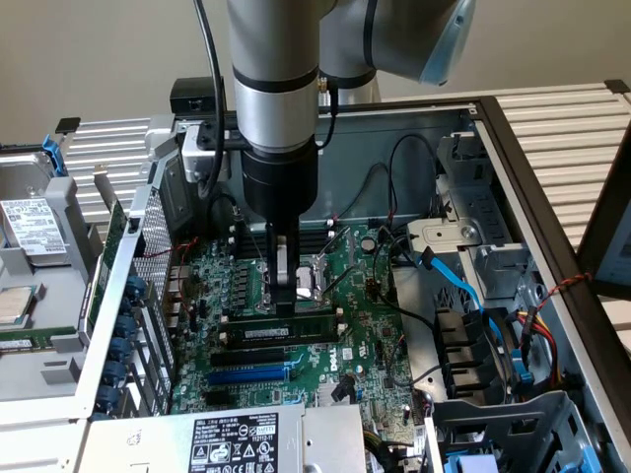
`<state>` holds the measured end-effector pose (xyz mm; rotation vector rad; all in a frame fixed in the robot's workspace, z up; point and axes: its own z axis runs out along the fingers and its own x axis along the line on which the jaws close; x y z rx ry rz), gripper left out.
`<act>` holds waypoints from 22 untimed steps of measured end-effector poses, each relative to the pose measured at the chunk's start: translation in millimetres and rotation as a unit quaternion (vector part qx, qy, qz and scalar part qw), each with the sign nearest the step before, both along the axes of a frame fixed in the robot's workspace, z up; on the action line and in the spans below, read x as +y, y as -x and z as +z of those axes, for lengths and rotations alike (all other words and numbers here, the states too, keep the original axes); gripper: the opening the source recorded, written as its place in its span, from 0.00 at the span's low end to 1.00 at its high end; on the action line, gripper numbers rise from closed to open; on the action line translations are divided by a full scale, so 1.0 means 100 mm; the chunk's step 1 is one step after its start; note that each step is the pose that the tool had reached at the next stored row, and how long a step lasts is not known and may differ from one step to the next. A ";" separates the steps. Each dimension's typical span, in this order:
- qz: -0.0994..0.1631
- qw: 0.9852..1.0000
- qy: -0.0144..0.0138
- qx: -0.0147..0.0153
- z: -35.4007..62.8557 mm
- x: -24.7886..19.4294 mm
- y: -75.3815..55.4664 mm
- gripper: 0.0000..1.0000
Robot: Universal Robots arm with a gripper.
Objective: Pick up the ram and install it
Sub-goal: 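Press down the ram until it locks into place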
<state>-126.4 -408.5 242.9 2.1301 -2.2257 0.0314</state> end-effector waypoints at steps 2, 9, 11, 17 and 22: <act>-0.001 1.000 0.000 0.000 0.001 0.000 0.02 0.12; -0.001 1.000 0.000 -0.005 -0.008 0.000 0.05 0.10; -0.001 1.000 0.000 -0.009 -0.019 0.002 0.06 0.10; -0.002 1.000 0.002 -0.011 -0.051 0.014 0.07 0.10; -0.001 1.000 0.005 -0.014 -0.064 0.026 0.07 0.10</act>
